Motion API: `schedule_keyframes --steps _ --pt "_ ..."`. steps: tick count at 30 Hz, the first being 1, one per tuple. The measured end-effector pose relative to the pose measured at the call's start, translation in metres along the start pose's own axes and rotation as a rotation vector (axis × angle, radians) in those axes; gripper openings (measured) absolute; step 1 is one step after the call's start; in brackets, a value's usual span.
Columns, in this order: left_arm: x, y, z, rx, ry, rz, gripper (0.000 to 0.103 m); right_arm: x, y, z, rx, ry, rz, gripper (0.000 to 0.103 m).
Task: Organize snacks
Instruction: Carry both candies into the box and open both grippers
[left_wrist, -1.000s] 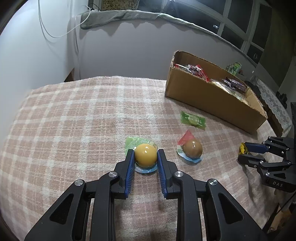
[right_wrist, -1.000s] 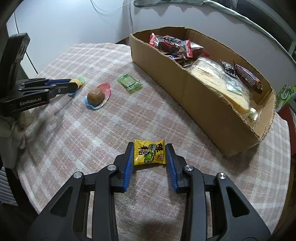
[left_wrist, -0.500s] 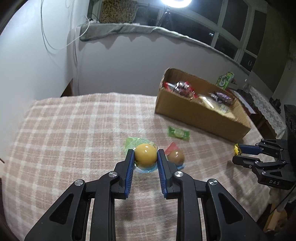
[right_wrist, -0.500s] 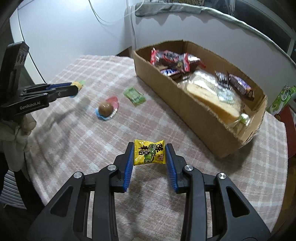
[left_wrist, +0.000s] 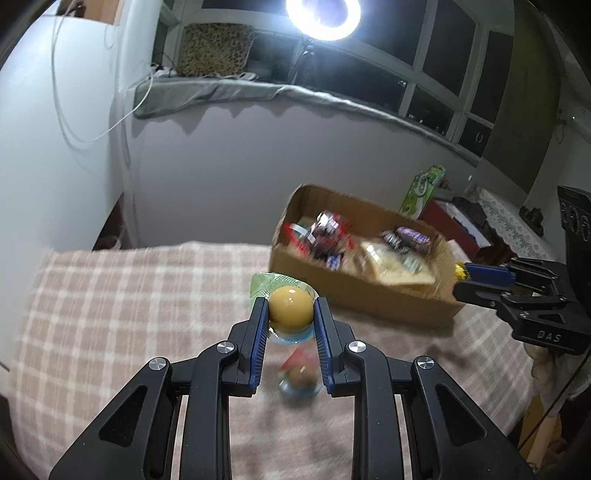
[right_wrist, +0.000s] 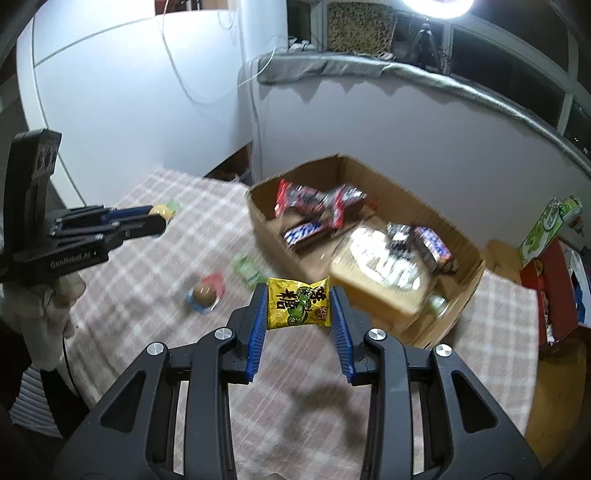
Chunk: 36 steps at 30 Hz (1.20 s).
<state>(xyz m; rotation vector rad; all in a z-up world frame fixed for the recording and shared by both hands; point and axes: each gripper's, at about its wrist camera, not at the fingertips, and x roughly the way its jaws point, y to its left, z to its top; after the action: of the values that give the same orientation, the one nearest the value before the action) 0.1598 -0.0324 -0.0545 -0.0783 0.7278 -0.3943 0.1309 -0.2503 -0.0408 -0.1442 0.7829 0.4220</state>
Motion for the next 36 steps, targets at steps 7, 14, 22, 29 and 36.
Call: schedule_keyframes --steps 7,14,22,29,36 --pt "0.019 -0.025 0.027 0.024 -0.013 -0.044 0.023 0.005 -0.026 0.025 0.051 -0.012 -0.008 0.035" --pt "0.045 -0.042 0.045 0.043 -0.001 -0.068 0.023 0.018 -0.048 0.044 0.076 -0.01 -0.021 0.035" --pt "0.073 -0.051 0.054 0.043 0.029 -0.079 0.023 0.039 -0.075 0.06 0.115 0.007 -0.021 0.035" --pt "0.092 -0.053 0.051 0.035 0.066 -0.076 0.023 0.06 -0.086 0.06 0.128 0.04 -0.026 0.035" --pt "0.096 -0.048 0.053 0.007 0.075 -0.072 0.043 0.064 -0.091 0.058 0.134 0.035 -0.064 0.066"
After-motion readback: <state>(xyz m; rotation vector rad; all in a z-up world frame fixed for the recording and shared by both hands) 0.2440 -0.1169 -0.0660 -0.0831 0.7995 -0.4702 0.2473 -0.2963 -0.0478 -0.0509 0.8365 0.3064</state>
